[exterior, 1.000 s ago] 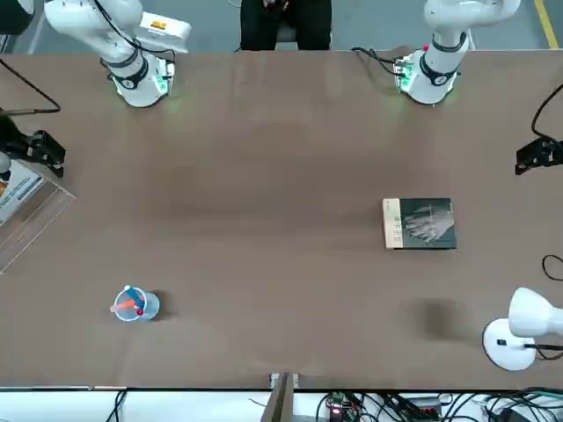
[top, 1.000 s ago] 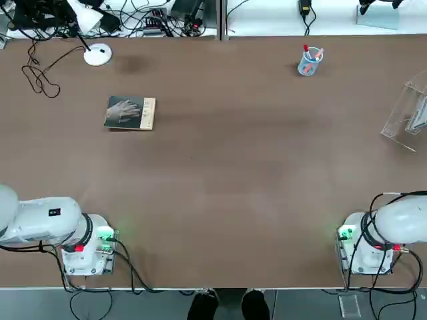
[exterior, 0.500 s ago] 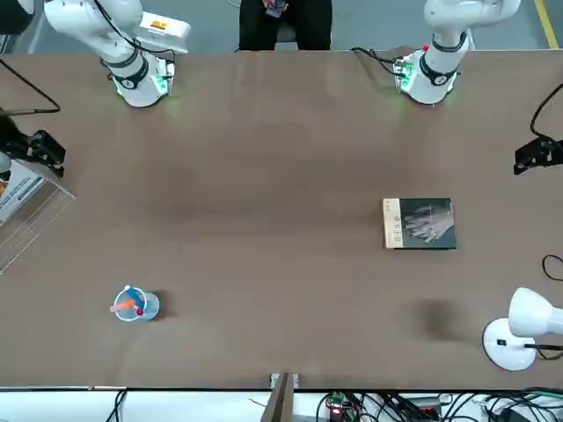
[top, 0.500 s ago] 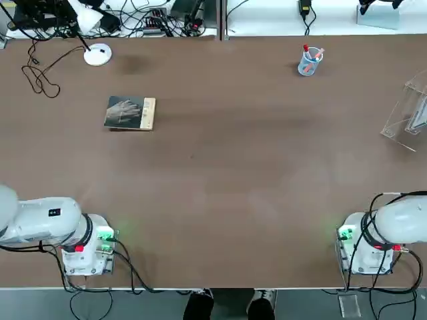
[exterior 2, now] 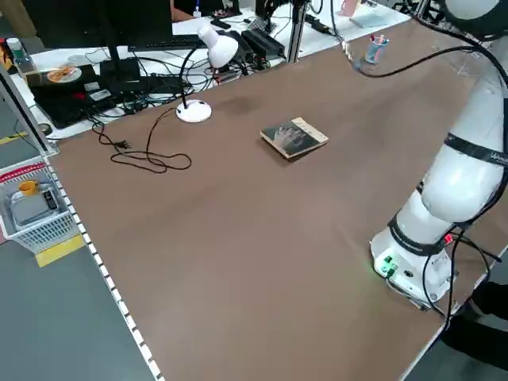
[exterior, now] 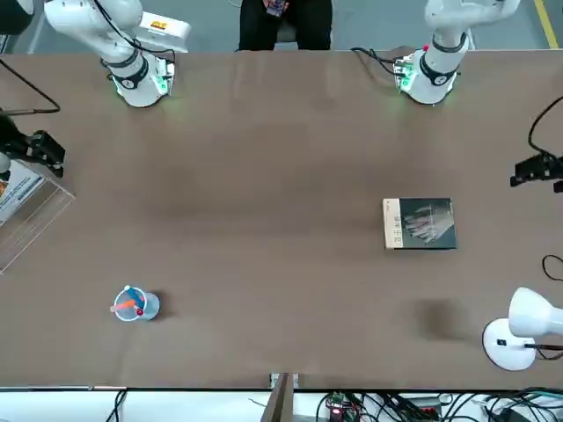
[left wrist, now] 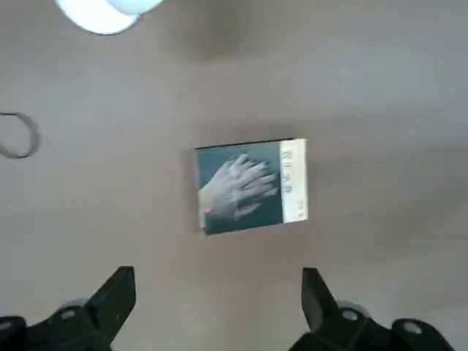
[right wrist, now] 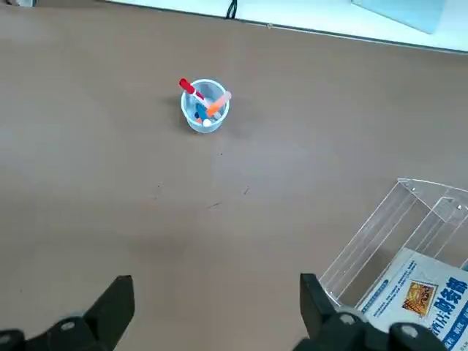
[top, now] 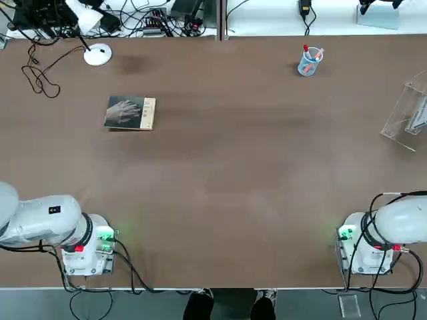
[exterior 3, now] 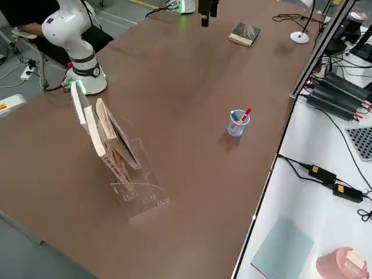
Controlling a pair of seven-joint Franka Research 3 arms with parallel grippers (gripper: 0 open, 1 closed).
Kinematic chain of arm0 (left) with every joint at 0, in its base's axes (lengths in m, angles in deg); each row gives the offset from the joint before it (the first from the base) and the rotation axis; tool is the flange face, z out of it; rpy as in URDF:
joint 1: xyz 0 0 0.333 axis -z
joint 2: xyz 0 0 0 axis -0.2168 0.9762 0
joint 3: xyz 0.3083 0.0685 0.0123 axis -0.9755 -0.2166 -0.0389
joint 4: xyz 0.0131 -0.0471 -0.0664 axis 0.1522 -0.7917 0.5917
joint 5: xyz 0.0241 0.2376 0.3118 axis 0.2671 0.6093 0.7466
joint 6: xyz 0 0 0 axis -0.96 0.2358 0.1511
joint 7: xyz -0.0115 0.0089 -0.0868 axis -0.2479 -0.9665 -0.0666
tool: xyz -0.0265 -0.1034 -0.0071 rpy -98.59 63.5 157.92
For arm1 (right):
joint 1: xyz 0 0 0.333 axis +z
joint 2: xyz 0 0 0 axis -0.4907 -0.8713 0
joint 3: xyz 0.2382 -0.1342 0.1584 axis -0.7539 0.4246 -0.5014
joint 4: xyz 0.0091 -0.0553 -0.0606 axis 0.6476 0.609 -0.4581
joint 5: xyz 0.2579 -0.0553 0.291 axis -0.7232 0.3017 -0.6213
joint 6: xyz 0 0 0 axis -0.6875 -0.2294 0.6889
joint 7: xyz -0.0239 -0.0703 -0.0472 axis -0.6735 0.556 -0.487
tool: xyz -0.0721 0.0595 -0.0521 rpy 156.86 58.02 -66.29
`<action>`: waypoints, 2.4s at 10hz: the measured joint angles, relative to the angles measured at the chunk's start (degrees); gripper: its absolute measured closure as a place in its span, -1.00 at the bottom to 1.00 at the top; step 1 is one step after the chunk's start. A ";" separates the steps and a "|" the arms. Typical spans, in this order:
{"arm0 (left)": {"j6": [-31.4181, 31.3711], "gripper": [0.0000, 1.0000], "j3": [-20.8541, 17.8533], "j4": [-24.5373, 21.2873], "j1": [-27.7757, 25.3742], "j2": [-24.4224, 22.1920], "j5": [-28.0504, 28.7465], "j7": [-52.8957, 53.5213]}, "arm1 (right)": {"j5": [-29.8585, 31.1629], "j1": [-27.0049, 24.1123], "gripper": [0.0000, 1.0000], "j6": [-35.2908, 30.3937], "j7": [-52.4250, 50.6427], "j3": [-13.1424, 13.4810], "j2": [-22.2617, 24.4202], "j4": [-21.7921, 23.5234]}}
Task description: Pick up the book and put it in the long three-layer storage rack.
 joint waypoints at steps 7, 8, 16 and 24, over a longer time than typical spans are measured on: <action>-8.17 -1.00 -0.07 -8.11 -5.04 6.58 -8.15 10.72 | 0.00 0.00 -1.00 0.26 0.02 0.01 0.00 0.01; -10.35 -1.00 -0.08 -10.37 -5.67 6.76 -9.33 12.60 | 0.00 0.01 -1.00 0.27 0.02 -0.01 0.00 0.01; -15.87 -1.00 -0.09 -15.47 -8.56 14.15 -15.67 25.38 | 0.00 -0.04 -1.00 0.26 0.04 0.24 0.14 -0.03; -16.83 -1.00 -0.07 -15.38 -11.03 22.88 -21.58 32.89 | -2.21 -0.30 -1.00 0.35 0.14 0.32 0.16 -0.03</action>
